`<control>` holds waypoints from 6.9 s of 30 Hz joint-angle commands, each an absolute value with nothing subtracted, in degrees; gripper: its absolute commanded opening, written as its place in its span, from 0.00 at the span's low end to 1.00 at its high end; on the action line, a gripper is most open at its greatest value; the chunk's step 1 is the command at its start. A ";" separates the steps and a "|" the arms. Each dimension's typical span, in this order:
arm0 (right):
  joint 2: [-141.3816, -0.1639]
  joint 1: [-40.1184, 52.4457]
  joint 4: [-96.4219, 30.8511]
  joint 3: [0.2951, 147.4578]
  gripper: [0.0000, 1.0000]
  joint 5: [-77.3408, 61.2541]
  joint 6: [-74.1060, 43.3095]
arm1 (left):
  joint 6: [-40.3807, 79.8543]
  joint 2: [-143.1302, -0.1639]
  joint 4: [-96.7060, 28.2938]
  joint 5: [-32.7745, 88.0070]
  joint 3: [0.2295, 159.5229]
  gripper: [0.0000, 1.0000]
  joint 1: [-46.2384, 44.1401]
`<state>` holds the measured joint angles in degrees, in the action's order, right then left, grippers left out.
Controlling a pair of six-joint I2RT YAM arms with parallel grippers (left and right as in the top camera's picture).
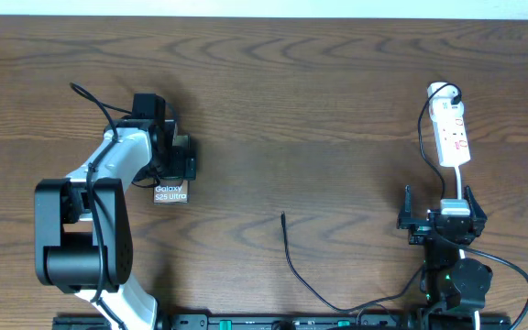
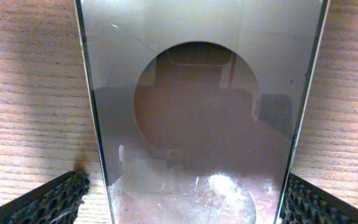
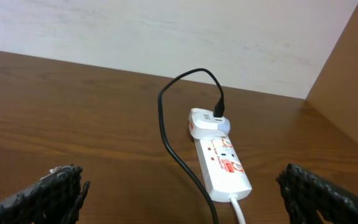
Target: Plug charger to phone and switch on socket
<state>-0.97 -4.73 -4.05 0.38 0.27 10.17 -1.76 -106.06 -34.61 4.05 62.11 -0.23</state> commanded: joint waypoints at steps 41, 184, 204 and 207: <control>-0.71 -4.45 -4.29 0.32 0.99 0.95 10.79 | -4.93 -107.50 -33.95 4.43 60.05 0.98 -0.25; -0.91 -4.45 -4.29 0.32 0.99 0.95 10.79 | -6.83 -107.50 -33.74 4.45 60.05 0.51 -0.25; -0.91 -4.45 -4.29 0.32 0.99 0.95 10.79 | -6.83 -107.11 -34.89 4.45 62.06 0.07 -0.25; -0.91 -4.45 -4.29 0.32 0.99 0.95 10.79 | -6.85 -106.13 -35.27 4.45 62.52 0.08 -0.25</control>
<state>-0.97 -4.73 -4.05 0.38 0.27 10.20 -6.28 -106.02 -34.04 4.14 62.19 -0.23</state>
